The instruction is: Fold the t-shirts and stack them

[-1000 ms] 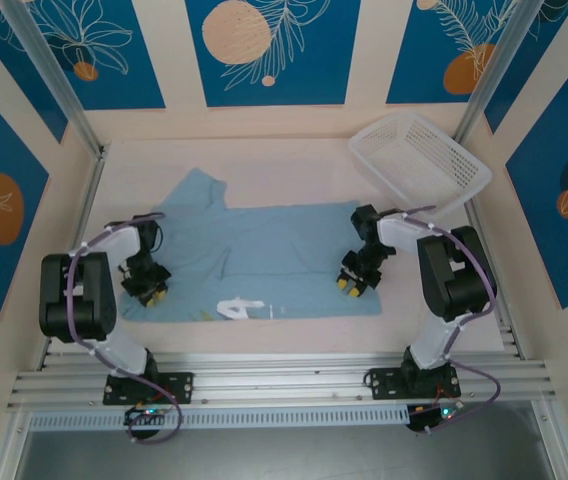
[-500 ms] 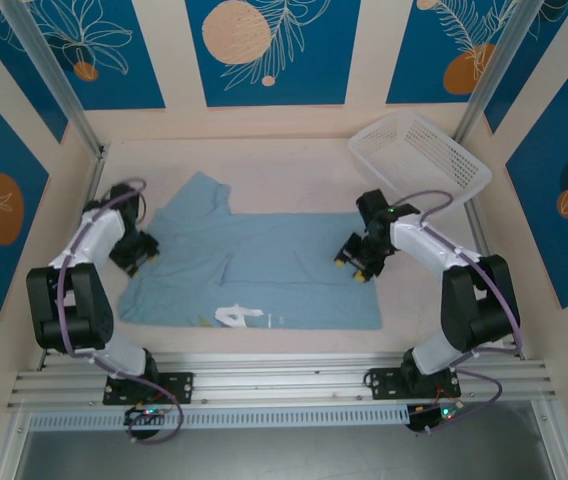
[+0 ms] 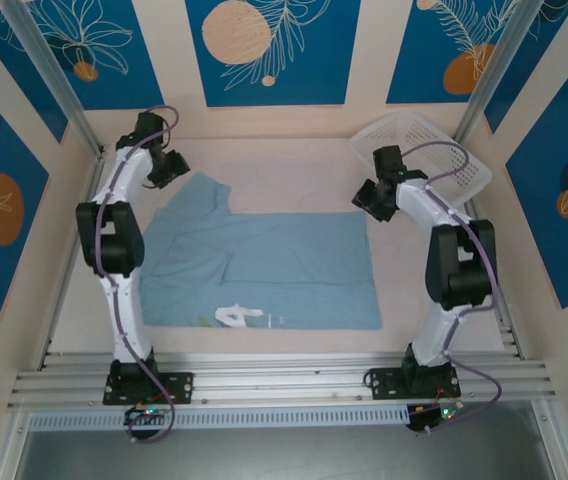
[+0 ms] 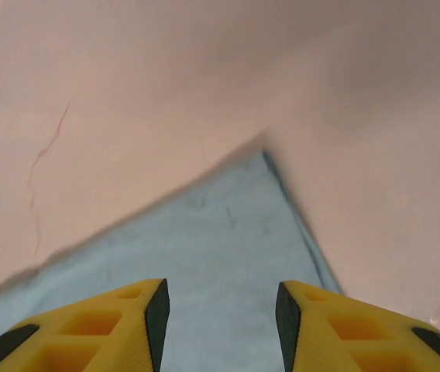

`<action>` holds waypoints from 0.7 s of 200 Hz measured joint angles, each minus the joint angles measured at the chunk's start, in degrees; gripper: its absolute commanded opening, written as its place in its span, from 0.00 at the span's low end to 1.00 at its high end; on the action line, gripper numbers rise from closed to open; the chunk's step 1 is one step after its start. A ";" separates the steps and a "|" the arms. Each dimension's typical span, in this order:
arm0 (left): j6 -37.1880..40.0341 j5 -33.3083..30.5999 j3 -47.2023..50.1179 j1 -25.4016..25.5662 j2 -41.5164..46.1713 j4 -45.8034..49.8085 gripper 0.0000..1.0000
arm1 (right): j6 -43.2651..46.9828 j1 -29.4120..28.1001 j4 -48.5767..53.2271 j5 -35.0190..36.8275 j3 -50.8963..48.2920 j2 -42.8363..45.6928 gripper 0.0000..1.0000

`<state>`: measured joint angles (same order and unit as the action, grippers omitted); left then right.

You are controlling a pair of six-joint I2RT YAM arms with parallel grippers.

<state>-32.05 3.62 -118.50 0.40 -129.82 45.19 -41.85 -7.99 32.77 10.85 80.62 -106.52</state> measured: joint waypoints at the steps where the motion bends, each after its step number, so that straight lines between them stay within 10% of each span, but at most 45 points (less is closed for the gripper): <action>1: 0.09 0.00 -0.24 0.00 -0.24 0.00 0.51 | -0.02 0.00 0.00 0.07 0.20 -0.24 0.42; 140: 4.20 1.31 -17.31 0.00 -15.13 3.41 0.65 | -1.77 -1.86 9.27 10.54 14.93 -15.17 0.43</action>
<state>-27.86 4.93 -135.81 0.40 -144.94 48.60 -43.62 -9.85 42.04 21.39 95.55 -121.69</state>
